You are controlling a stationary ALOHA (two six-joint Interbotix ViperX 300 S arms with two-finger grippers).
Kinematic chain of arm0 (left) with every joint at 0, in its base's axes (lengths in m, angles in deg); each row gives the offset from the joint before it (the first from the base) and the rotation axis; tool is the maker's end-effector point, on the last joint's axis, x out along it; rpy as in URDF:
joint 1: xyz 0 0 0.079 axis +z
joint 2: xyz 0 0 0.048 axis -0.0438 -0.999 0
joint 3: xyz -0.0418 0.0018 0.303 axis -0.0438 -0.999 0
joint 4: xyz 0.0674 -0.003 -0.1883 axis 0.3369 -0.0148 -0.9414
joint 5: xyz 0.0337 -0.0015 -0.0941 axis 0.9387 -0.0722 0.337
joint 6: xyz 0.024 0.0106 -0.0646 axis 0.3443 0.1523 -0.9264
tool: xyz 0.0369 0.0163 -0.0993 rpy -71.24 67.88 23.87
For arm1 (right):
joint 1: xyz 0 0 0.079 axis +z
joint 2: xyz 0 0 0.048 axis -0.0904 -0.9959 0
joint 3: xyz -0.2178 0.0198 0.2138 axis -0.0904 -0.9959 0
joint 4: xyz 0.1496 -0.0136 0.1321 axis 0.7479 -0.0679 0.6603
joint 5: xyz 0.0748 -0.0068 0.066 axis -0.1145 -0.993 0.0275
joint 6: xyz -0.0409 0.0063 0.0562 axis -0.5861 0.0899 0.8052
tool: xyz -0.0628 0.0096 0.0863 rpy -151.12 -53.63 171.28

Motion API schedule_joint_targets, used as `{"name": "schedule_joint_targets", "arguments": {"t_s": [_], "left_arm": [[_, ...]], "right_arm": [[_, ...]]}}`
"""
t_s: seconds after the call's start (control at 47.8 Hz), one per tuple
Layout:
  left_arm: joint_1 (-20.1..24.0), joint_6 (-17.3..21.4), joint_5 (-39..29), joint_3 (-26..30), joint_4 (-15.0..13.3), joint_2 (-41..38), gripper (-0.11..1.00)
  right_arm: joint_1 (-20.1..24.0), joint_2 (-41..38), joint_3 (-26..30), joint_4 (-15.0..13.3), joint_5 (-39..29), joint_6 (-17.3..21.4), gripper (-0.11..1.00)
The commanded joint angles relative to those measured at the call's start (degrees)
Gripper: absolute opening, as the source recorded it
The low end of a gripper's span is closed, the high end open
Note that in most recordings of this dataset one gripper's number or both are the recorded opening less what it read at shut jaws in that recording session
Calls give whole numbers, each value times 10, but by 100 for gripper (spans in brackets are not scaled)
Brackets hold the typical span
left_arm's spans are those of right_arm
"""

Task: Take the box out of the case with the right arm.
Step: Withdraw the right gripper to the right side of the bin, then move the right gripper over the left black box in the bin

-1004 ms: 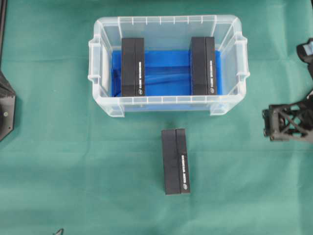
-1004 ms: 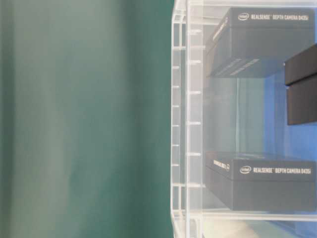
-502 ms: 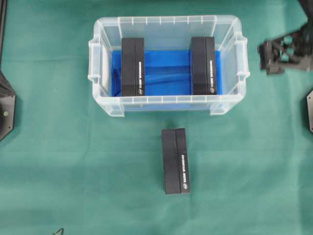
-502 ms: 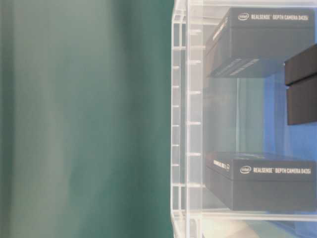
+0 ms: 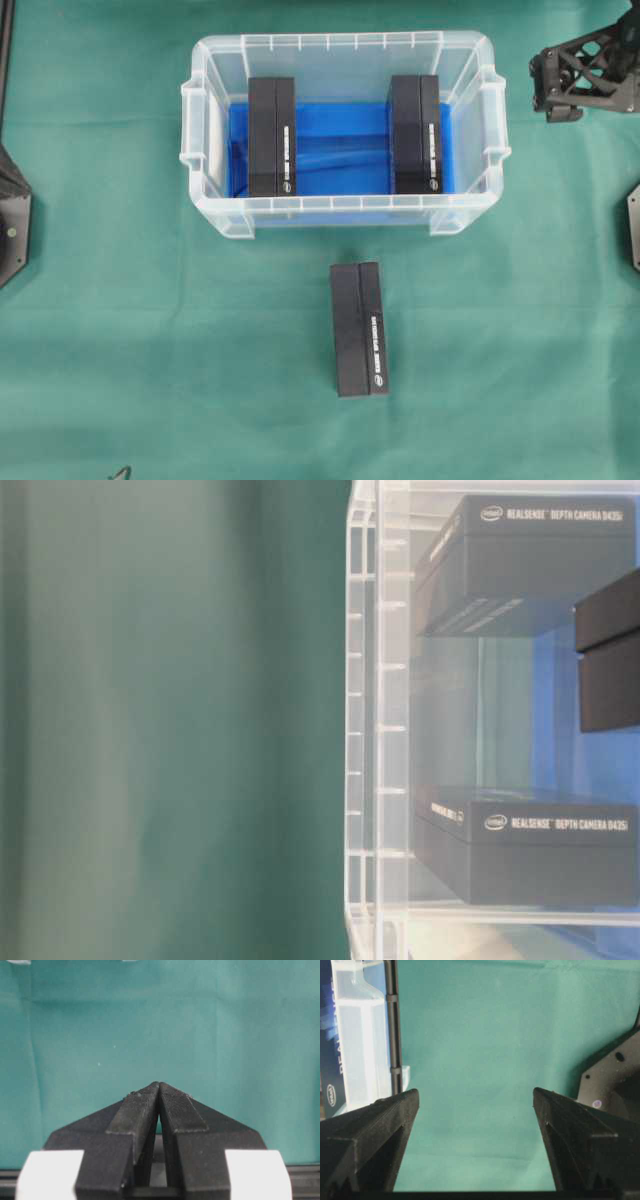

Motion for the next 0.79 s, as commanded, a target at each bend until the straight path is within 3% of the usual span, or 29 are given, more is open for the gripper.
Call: {"name": "schedule_joint_targets", "arguments": {"t_s": [0.0, 0.523, 0.774], "left_arm": [[-2, 0, 2, 12, 1, -1, 0], [-2, 0, 2, 12, 1, 0, 0], [-2, 0, 2, 13, 1, -1, 0]], "right_arm": [[-1, 7, 5, 0, 3, -1, 89], [0, -4, 14, 10, 25, 1, 89], [15, -85, 80, 15, 82, -1, 89]]}}
